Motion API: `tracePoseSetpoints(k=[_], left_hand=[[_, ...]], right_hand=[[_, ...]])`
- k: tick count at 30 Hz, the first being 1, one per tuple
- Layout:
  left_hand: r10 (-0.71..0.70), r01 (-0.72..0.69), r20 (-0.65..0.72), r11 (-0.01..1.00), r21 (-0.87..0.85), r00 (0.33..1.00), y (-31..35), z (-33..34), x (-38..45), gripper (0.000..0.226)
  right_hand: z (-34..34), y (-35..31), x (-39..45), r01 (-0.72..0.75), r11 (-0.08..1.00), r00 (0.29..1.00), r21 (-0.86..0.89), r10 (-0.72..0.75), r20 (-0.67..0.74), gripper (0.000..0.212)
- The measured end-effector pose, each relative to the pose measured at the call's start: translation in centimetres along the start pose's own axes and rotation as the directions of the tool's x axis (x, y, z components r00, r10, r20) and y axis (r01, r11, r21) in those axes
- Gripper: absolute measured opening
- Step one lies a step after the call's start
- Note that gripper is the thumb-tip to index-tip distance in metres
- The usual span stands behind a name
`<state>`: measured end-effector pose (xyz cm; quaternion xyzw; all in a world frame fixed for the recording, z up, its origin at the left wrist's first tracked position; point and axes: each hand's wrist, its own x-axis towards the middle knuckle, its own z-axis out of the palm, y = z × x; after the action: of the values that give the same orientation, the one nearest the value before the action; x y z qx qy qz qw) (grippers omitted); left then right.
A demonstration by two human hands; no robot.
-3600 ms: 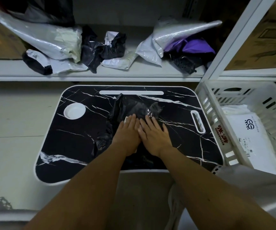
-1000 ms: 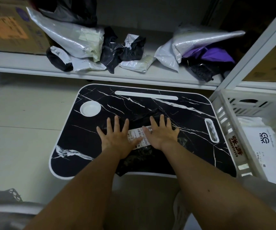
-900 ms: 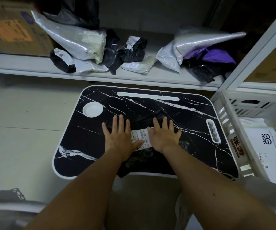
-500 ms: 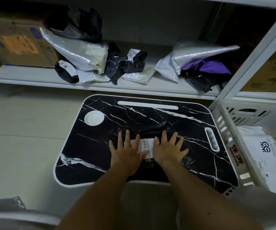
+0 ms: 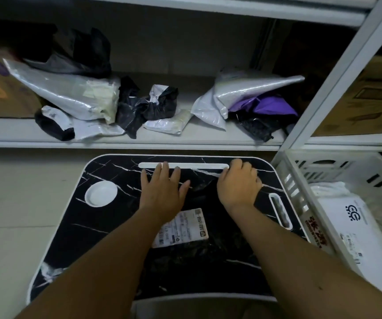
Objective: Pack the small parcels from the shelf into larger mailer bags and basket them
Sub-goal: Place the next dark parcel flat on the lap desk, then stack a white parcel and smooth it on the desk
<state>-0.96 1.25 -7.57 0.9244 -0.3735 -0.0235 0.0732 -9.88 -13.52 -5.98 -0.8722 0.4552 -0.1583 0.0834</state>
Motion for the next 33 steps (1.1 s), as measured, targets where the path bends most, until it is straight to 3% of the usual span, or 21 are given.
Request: tracePoseSetpoints(k=[5, 9, 13, 17, 19, 22, 27, 33], left_hand=[[0.084, -0.077, -0.184, 0.996, 0.047, 0.979, 2.4, -2.5, 7.9, 0.045], [0.047, -0.072, -0.213, 0.991, -0.109, 0.976, 5.2, -4.2, 14.2, 0.036], [-0.013, -0.049, -0.230, 0.964, -0.263, 0.973, 7.7, -5.2, 19.2, 0.035], [-0.130, 0.023, -0.184, 0.871, -0.491, 0.974, 9.4, -6.3, 22.7, 0.052], [-0.151, 0.049, -0.132, 0.819, -0.571, 0.980, 9.8, -6.5, 24.1, 0.069], [-0.158, 0.073, -0.063, 0.726, -0.683, 0.985, 10.1, -6.1, 25.2, 0.074], [-0.204, 0.116, -0.002, 0.565, -0.817, 0.979, 10.3, -5.3, 25.8, 0.068], [-0.255, 0.066, -0.076, 0.506, -0.860, 0.964, 9.6, -7.3, 24.1, 0.063]], right_hand=[[-2.0, 0.5, 8.0, 0.012, 0.991, 0.988, 0.134, 0.008, -0.152, 0.031], [-3.3, 1.1, 13.8, -0.012, 0.970, 0.979, 0.244, 0.061, -0.193, 0.040], [-4.0, 1.7, 18.5, 0.002, 0.963, 0.990, 0.271, 0.036, -0.134, 0.049], [-4.5, 2.0, 22.4, -0.052, 0.951, 0.997, 0.306, 0.068, -0.044, 0.051], [-4.5, 2.1, 24.2, -0.115, 0.928, 0.993, 0.356, 0.108, 0.038, 0.051], [-4.7, 2.4, 25.7, -0.157, 0.887, 0.986, 0.435, 0.118, 0.116, 0.053], [-4.9, 2.6, 25.6, -0.048, 0.876, 0.999, 0.480, 0.032, 0.042, 0.051], [-7.3, 1.8, 23.6, 0.051, 0.842, 0.998, 0.537, -0.024, -0.058, 0.051]])
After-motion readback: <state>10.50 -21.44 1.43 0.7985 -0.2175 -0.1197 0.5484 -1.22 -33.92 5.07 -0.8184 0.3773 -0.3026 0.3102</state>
